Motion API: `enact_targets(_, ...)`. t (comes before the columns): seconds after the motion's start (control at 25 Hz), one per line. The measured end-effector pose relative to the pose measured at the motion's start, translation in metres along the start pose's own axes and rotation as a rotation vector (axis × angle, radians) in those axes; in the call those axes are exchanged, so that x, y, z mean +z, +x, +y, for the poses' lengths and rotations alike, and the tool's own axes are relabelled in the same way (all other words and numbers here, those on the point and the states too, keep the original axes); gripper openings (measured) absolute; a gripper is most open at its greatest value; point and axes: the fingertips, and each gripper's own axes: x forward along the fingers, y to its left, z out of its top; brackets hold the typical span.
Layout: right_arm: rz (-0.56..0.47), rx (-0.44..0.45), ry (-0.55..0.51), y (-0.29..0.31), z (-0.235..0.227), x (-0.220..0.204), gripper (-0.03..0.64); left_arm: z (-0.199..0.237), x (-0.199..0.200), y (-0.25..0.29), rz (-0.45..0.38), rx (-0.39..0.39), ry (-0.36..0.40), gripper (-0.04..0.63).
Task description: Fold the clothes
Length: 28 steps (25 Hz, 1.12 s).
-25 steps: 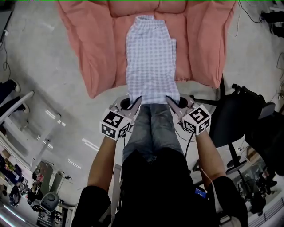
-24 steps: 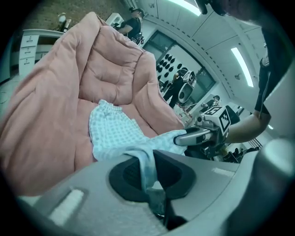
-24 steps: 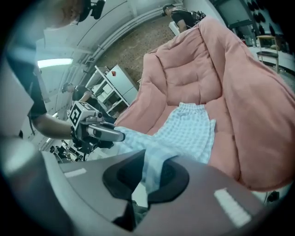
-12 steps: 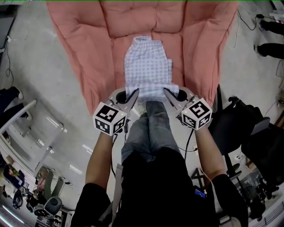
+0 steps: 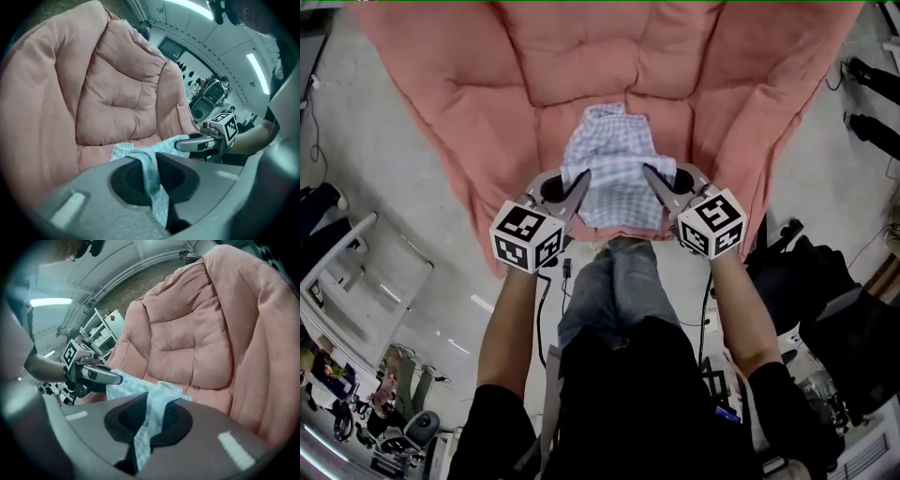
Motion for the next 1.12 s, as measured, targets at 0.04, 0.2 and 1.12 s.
enact_targets(0.04,0.005,0.001,0.0,0.005,-0.005,0.002,0.017,0.005,0.003,0.004,0.002,0.003,-0.001,0.029)
enact_targets(0.2,0.022,0.001,0.021,0.021,-0.025,0.008,0.017,0.024,0.012,0.021,0.018,0.015,-0.003,0.032)
enact_targets(1.12,0.081,-0.252,0.037,0.037,-0.094,0.003,0.181,0.069,0.011,0.038,0.085,0.133,-0.006,0.328)
